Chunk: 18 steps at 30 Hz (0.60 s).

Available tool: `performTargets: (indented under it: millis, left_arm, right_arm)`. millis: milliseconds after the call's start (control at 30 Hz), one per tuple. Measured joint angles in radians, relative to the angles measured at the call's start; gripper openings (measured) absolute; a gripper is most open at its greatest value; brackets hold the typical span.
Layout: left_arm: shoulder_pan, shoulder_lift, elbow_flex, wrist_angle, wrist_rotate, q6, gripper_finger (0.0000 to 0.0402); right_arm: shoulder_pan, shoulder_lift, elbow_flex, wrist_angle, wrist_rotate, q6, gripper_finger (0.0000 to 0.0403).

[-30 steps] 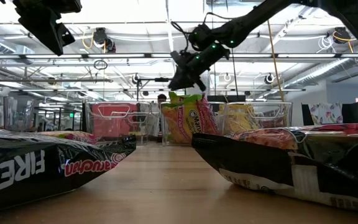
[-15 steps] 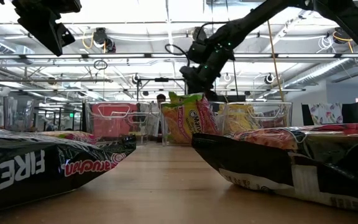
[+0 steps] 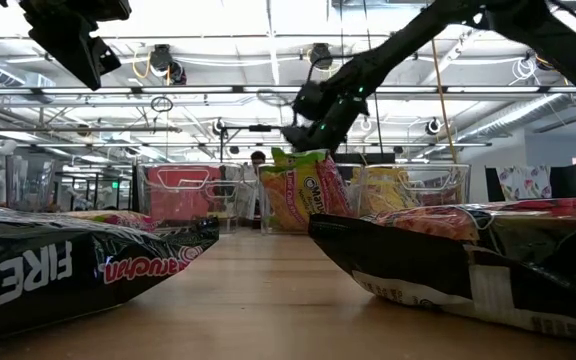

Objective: Sort Maruchan noodles
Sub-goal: Adjust the green noodle pack in the center transparent bin

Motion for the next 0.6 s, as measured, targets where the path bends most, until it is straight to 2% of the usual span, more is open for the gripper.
performTargets:
  millis: [133, 433, 600]
  left_arm:
    - [0.0, 0.0, 0.0, 0.0, 0.0, 0.0, 0.0024]
    - [0.0, 0.0, 0.0, 0.0, 0.0, 0.0, 0.0024]
    - [0.0, 0.0, 0.0, 0.0, 0.0, -0.003, 0.0024]
  right_arm:
    - [0.028, 0.052, -0.002, -0.001, -0.04, 0.0, 0.0066]
    - [0.024, 0.055, -0.002, -0.008, -0.038, -0.007, 0.0066]
    - [0.02, 0.055, -0.002, -0.013, 0.057, 0.0, 0.0066]
